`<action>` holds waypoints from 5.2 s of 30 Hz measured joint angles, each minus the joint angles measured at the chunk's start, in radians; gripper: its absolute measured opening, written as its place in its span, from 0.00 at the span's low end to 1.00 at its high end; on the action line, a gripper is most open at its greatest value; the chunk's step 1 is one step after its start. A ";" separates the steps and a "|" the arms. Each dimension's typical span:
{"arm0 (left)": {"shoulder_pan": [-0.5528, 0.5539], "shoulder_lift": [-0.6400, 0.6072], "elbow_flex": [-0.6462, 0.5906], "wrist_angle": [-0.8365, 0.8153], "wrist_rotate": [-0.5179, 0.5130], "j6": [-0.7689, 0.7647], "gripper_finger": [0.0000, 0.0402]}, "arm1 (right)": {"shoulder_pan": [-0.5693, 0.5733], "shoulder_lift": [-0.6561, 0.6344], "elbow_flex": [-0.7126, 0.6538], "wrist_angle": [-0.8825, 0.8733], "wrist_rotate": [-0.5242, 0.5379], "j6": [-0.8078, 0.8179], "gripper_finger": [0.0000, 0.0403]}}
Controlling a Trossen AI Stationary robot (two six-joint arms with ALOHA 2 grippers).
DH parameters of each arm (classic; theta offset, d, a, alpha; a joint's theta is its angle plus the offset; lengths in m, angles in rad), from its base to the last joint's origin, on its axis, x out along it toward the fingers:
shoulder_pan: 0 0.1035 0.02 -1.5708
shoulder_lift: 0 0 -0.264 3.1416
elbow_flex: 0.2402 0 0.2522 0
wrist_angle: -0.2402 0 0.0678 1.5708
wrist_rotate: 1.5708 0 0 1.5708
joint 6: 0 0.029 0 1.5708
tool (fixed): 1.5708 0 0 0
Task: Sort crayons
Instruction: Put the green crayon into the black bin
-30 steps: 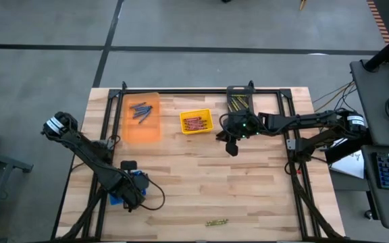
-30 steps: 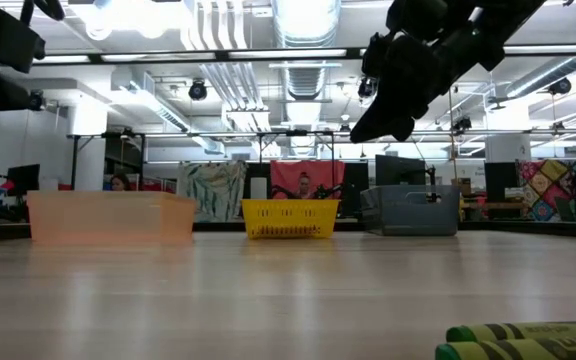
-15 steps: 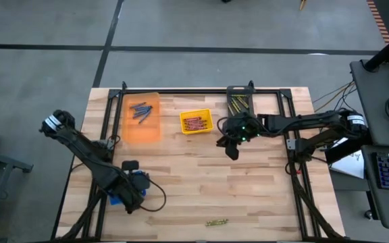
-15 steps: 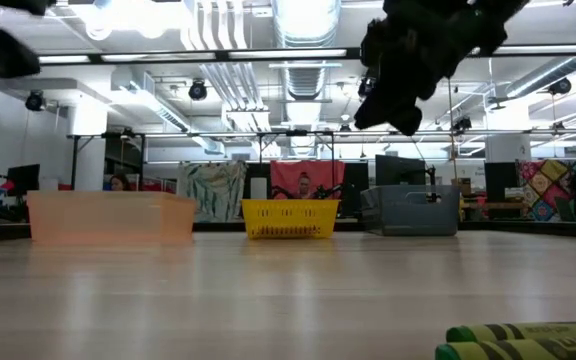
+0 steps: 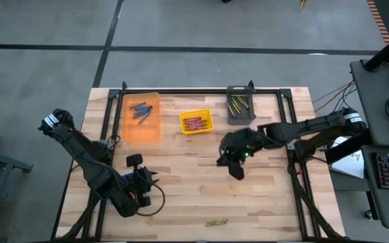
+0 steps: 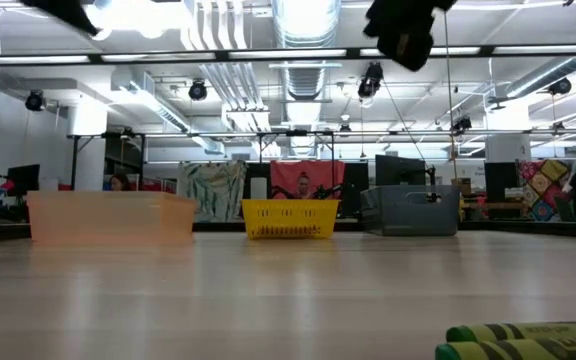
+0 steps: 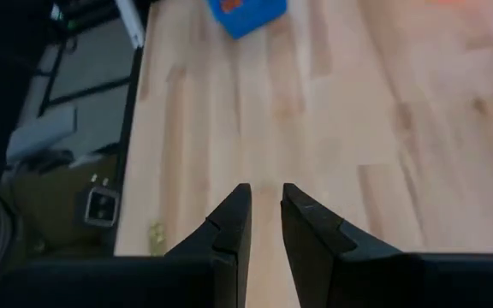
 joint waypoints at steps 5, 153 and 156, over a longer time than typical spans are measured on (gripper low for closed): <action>-0.014 0.000 0.001 0.142 -0.214 0.002 0.23 | 0.115 0.040 0.090 -0.118 0.067 0.067 0.14; -0.013 0.148 -0.001 0.903 -0.511 0.267 0.23 | 0.604 0.634 -0.120 0.695 0.535 0.101 0.35; -0.013 0.148 -0.001 0.903 -0.511 0.267 0.23 | 0.603 0.634 -0.120 0.693 0.537 0.101 0.34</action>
